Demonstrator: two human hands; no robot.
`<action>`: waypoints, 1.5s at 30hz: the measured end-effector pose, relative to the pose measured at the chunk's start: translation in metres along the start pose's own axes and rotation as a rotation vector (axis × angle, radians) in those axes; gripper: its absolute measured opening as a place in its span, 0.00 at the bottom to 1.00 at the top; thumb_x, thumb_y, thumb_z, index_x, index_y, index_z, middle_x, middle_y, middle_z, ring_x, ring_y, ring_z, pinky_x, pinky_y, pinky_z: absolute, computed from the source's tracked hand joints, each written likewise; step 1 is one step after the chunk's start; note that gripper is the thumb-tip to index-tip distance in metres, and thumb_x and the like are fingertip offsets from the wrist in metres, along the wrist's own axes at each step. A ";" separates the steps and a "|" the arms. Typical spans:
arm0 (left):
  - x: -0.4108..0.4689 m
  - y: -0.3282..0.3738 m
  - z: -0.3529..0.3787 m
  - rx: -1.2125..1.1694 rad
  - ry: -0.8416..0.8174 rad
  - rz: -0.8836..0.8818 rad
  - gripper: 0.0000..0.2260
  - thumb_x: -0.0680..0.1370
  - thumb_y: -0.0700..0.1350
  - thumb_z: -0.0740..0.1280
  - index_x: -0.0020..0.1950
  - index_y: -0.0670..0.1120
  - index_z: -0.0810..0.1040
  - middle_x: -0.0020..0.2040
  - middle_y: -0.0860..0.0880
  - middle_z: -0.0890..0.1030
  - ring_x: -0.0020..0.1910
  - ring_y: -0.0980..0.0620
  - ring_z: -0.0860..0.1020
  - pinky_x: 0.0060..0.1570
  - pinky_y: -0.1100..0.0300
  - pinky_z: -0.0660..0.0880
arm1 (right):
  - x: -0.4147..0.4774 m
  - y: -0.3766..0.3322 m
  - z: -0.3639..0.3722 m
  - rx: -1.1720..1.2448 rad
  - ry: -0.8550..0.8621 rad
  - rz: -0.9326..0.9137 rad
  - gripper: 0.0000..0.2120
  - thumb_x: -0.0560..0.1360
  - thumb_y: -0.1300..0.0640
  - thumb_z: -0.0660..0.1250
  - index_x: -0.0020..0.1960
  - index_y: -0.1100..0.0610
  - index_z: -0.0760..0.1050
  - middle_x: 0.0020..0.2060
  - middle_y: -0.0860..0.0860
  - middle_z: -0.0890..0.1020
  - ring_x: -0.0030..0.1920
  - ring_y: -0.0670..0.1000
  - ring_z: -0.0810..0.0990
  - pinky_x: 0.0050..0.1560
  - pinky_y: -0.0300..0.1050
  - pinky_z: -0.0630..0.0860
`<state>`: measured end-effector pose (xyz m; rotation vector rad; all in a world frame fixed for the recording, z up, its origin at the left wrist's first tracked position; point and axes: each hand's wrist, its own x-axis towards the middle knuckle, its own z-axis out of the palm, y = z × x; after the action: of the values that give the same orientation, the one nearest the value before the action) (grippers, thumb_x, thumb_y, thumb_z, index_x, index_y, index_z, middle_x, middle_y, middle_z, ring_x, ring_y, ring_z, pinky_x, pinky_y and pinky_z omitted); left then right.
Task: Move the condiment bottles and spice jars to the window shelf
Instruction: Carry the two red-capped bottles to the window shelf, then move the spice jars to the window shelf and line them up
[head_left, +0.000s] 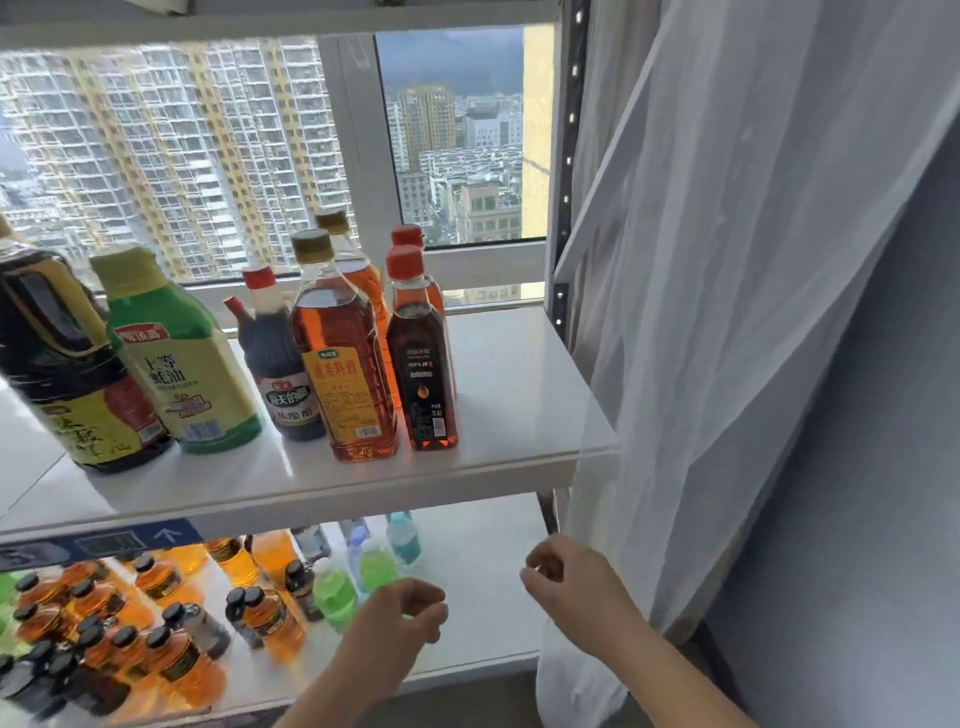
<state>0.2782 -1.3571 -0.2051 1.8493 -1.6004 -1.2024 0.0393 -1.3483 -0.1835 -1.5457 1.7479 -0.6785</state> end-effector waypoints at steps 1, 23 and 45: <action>0.001 -0.009 0.005 0.001 -0.035 -0.001 0.03 0.77 0.45 0.74 0.49 0.49 0.83 0.39 0.51 0.88 0.38 0.54 0.86 0.42 0.58 0.79 | -0.010 0.012 0.003 -0.013 -0.014 0.052 0.04 0.77 0.48 0.68 0.50 0.47 0.78 0.40 0.43 0.82 0.40 0.42 0.79 0.43 0.35 0.75; -0.098 -0.095 0.051 0.290 -0.581 0.323 0.02 0.76 0.47 0.74 0.46 0.54 0.85 0.42 0.56 0.86 0.41 0.57 0.83 0.43 0.60 0.76 | -0.320 0.050 0.124 0.086 0.508 0.741 0.07 0.78 0.48 0.69 0.54 0.48 0.79 0.47 0.43 0.81 0.49 0.47 0.81 0.51 0.43 0.76; -0.504 -0.135 0.194 0.342 -1.230 0.652 0.05 0.76 0.48 0.73 0.51 0.53 0.84 0.44 0.51 0.88 0.51 0.42 0.85 0.50 0.47 0.82 | -0.801 0.046 0.244 0.254 1.126 1.054 0.04 0.77 0.50 0.70 0.51 0.48 0.79 0.44 0.42 0.81 0.45 0.45 0.80 0.40 0.38 0.72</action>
<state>0.2167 -0.8051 -0.2448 0.4093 -2.8265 -1.8983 0.2383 -0.5362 -0.2442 0.2058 2.6897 -1.1843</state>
